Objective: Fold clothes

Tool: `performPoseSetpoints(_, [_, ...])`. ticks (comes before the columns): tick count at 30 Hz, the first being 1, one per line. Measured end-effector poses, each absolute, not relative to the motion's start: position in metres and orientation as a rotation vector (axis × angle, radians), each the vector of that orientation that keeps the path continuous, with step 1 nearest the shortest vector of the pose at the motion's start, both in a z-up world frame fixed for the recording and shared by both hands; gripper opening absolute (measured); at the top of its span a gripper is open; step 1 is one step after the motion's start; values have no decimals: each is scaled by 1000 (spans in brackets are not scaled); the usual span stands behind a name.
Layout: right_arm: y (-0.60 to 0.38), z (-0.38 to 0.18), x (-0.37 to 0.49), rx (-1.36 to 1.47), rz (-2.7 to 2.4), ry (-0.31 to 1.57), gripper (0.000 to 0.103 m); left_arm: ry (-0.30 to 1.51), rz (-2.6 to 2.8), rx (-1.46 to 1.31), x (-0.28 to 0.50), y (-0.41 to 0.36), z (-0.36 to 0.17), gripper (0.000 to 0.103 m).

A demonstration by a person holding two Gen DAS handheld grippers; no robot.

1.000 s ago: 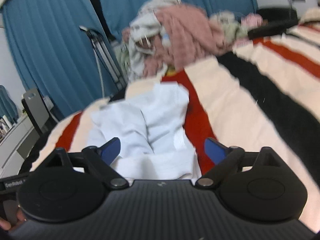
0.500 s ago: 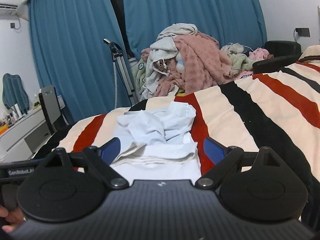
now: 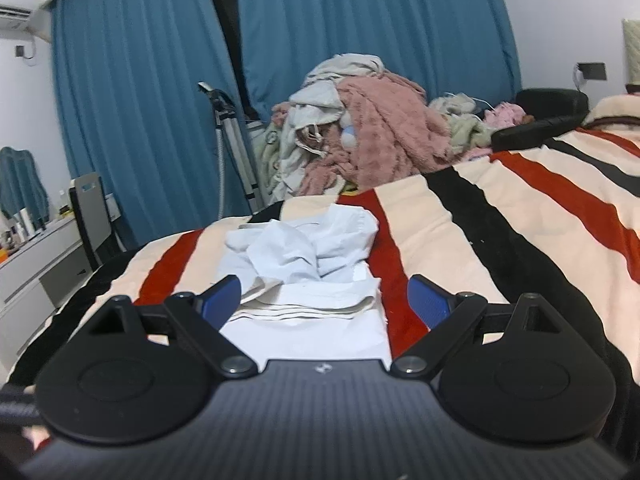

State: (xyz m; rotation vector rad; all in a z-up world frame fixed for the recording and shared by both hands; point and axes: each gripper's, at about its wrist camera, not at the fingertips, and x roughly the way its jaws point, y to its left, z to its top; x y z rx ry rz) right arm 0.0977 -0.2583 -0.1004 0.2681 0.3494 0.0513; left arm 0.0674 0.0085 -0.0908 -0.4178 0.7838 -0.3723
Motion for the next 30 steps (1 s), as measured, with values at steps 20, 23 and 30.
performPoseSetpoints(20, [-279, -115, 103, 491, 20, 456, 92, 876, -195, -987, 114, 61, -177, 61])
performPoseSetpoints(23, [-286, -126, 102, 652, 64, 520, 92, 870, -170, -1008, 117, 65, -181, 37])
performPoseSetpoints(30, [-282, -184, 116, 1094, 278, 742, 93, 840, -183, -1055, 120, 72, -181, 7])
